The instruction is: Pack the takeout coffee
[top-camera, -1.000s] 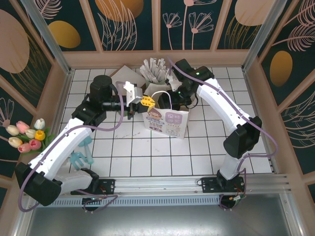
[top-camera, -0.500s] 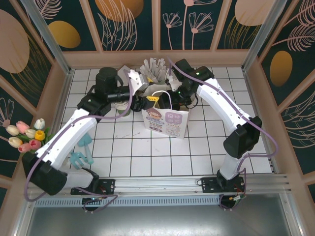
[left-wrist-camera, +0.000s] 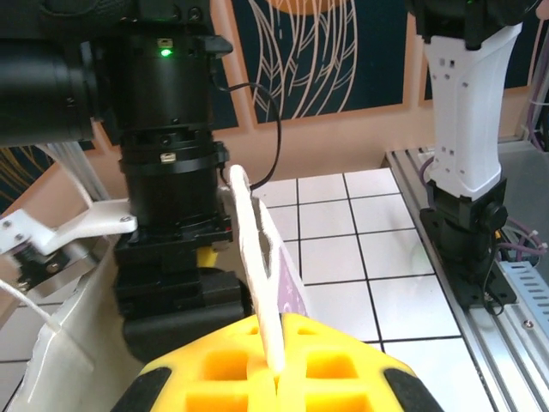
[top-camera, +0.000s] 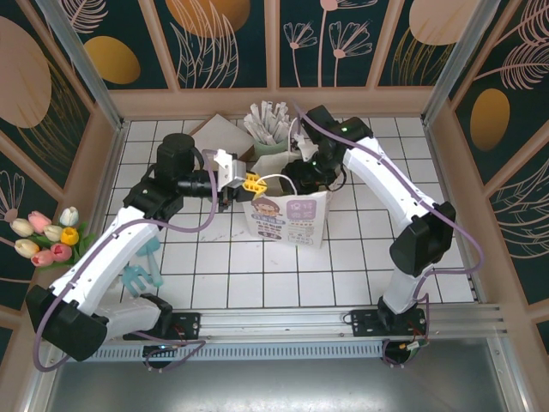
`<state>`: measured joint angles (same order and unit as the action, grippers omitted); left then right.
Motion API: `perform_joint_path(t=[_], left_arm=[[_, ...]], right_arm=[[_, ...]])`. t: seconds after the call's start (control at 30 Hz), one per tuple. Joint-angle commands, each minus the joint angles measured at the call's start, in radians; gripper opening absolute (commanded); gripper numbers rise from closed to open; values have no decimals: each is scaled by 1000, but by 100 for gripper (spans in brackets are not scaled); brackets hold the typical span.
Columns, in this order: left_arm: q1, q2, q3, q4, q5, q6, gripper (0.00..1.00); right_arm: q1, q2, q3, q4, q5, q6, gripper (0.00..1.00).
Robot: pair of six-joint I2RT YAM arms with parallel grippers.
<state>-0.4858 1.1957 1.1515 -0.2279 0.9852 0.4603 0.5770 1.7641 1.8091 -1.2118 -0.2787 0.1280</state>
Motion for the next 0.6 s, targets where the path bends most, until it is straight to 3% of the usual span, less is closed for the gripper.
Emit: perform_joint_path(t=[0.0, 0.13, 0.17, 0.23, 0.33, 0.43, 0.57], left_arm=[[16, -2, -11, 51, 1, -3, 2], [16, 40, 4, 111, -5, -80, 7], [16, 46, 12, 106, -18, -90, 13], [18, 37, 12, 99, -36, -103, 43], [30, -30, -50, 131, -60, -122, 72], [88, -106, -137, 236, -170, -239, 97], [154, -123, -163, 325, -345, -437, 99]], right_arm=[[31, -32, -21, -39, 21, -53, 53], [85, -22, -54, -60, 54, -116, 54], [90, -19, -61, -60, 63, -119, 53], [101, -19, -62, -54, 77, -125, 54], [112, -10, -47, -54, 96, -139, 53], [122, -7, -38, -47, 112, -150, 54], [125, -14, -19, -32, 121, -153, 53]])
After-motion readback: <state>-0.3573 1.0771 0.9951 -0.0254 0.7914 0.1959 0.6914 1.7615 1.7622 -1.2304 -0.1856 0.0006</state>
